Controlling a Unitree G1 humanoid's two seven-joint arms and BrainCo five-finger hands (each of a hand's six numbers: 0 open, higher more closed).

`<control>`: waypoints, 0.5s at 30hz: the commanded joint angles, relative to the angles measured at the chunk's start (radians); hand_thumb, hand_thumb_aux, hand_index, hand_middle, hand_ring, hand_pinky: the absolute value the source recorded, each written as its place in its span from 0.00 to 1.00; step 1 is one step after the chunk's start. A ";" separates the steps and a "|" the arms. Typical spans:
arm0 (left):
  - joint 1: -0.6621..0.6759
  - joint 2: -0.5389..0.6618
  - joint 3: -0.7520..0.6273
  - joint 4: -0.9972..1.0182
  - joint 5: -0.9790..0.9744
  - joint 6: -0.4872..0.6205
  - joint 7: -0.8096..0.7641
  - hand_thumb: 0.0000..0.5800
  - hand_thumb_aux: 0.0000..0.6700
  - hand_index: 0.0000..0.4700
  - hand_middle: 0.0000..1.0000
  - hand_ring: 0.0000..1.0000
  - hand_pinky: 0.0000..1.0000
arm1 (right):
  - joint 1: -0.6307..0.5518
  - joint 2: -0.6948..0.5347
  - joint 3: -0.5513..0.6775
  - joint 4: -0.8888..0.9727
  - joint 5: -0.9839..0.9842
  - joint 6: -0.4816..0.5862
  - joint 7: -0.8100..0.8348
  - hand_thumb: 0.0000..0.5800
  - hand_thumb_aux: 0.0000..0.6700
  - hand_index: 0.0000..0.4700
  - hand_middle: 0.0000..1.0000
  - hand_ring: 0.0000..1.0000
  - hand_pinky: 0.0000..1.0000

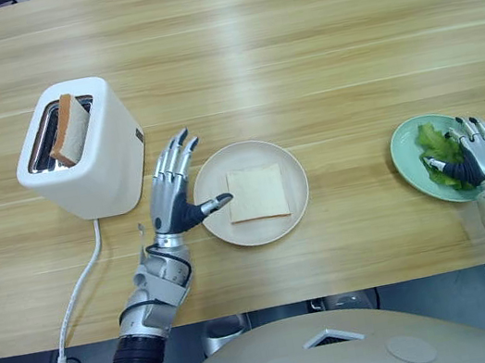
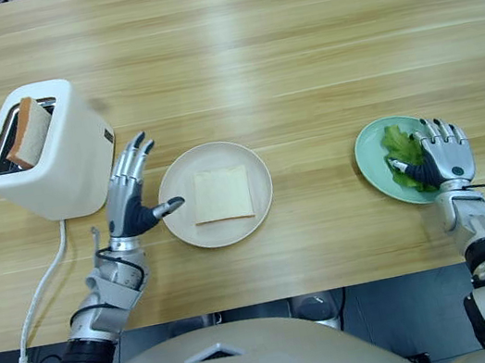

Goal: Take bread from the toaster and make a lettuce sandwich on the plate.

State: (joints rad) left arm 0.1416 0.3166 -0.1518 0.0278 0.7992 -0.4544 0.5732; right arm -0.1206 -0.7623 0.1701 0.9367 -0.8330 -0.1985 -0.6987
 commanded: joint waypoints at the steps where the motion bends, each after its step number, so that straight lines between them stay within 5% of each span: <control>1: 0.015 0.014 0.026 -0.037 0.003 0.012 0.009 0.00 0.00 0.00 0.00 0.00 0.00 | 0.027 -0.022 0.011 -0.026 0.023 0.009 -0.020 1.00 1.00 0.98 0.00 0.00 0.00; 9: 0.024 0.026 0.040 -0.036 0.003 0.016 0.020 0.00 0.00 0.00 0.00 0.00 0.00 | 0.031 -0.023 0.025 -0.091 0.026 0.020 -0.055 1.00 1.00 0.98 0.00 0.00 0.00; 15: 0.016 0.036 0.059 -0.026 -0.004 0.021 0.034 0.00 0.00 0.00 0.00 0.00 0.00 | 0.136 -0.019 0.004 -0.466 -0.008 0.032 -0.099 1.00 1.00 0.98 0.00 0.00 0.00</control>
State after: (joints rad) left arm 0.1614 0.3475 -0.1025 -0.0030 0.7976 -0.4419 0.6014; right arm -0.0147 -0.7869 0.1835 0.6121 -0.8273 -0.1683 -0.7940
